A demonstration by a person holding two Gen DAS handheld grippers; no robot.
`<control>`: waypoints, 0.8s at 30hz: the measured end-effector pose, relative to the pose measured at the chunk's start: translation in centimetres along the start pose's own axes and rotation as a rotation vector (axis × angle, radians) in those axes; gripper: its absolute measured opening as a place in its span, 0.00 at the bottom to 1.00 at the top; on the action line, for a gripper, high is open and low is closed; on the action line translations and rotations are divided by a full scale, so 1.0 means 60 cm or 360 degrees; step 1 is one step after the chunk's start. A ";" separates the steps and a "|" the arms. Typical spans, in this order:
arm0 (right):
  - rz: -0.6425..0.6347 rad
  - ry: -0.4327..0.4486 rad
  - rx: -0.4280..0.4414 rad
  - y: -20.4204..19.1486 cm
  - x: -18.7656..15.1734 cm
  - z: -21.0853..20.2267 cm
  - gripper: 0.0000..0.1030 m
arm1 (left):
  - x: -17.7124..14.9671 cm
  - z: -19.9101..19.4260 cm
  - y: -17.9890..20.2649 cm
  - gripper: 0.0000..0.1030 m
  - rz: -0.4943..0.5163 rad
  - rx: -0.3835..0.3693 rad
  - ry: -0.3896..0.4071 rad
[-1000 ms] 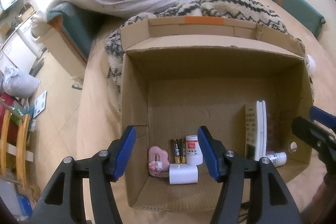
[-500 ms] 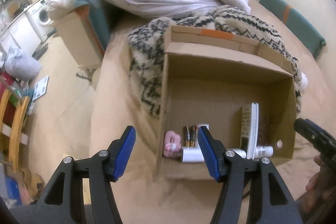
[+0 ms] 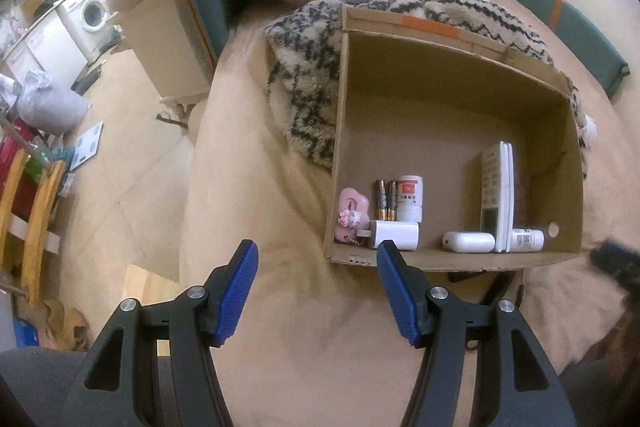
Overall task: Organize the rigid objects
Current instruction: 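Withdraw the right gripper from the box toward the black flashlight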
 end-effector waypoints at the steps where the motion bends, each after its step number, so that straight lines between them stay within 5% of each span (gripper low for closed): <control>1: -0.0010 -0.0076 -0.0021 0.002 -0.008 0.016 1.00 | 0.000 0.001 -0.001 0.57 -0.0014 -0.0004 -0.0003; 9: -0.0573 -0.0418 0.0107 -0.108 -0.074 0.105 1.00 | 0.001 0.010 -0.006 0.57 -0.0077 -0.0050 -0.0055; 13: -0.0808 -0.0451 0.0053 -0.148 -0.096 0.138 1.00 | 0.002 0.010 -0.009 0.57 -0.0099 -0.0064 -0.0072; 24: -0.0807 -0.0452 0.0067 -0.157 -0.091 0.196 1.00 | -0.001 0.020 -0.012 0.57 -0.0147 -0.0083 -0.0121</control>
Point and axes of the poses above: each gripper's, at about its wrist camera, not at the fingertips, and z roughly the way its jaws point, y to its right, x to its top, the point moved 2 cm from there along z, roughly the way its jaws point, and after that the axes turned 13 degrees about y, right-handed, at the moved point
